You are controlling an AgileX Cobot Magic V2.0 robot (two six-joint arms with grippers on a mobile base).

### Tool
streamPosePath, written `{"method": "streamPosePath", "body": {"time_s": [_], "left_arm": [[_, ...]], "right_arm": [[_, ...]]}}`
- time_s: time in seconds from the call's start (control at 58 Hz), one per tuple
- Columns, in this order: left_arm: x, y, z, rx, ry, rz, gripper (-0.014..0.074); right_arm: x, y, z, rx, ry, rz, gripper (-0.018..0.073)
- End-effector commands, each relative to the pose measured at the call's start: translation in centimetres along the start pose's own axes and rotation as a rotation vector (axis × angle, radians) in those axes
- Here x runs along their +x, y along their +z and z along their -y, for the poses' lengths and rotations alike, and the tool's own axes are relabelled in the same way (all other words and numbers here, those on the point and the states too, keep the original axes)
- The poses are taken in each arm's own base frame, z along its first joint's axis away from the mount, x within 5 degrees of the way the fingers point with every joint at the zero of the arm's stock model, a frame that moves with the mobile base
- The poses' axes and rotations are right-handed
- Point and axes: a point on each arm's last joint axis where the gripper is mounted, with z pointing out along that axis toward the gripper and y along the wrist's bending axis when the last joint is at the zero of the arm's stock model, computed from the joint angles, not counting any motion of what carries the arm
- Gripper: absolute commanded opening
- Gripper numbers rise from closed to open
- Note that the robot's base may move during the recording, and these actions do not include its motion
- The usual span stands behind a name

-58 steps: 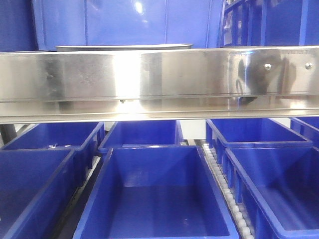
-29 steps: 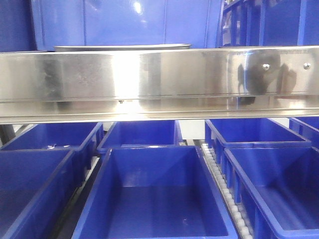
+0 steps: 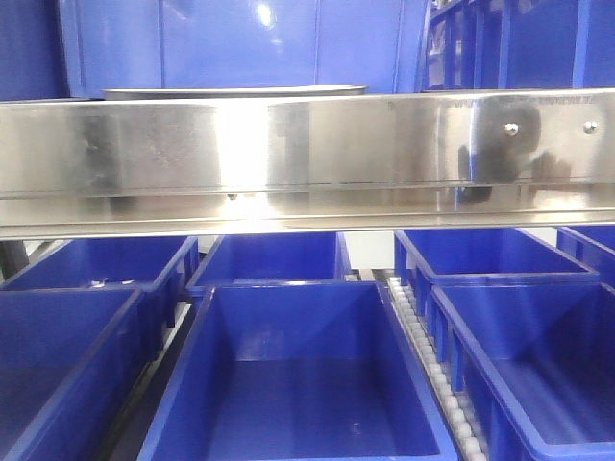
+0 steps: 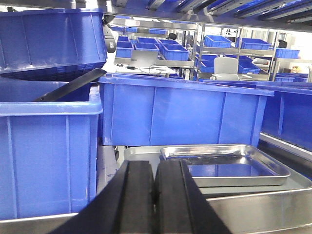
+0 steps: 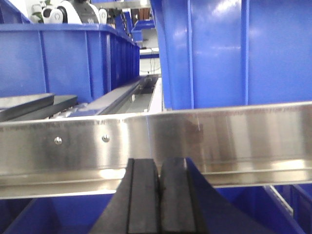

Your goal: Stack silver trays without gaps

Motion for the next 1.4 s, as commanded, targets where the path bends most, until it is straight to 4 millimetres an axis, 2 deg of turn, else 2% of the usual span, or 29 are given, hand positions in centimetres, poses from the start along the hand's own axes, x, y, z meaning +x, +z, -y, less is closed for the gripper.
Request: {"method": "streamPosePath", "body": {"time_s": [0.0, 1.379], "left_arm": [[-0.03, -0.04, 0.04, 0.003, -0.001, 0.012, -0.0019], [-0.03, -0.04, 0.04, 0.003, -0.001, 0.012, -0.0019]], "right_arm": [[-0.11, -0.03, 0.00, 0.000, 0.001, 0.011, -0.0079], [0.27, -0.04, -0.02, -0.007, 0.004, -0.031, -0.0079]]}}
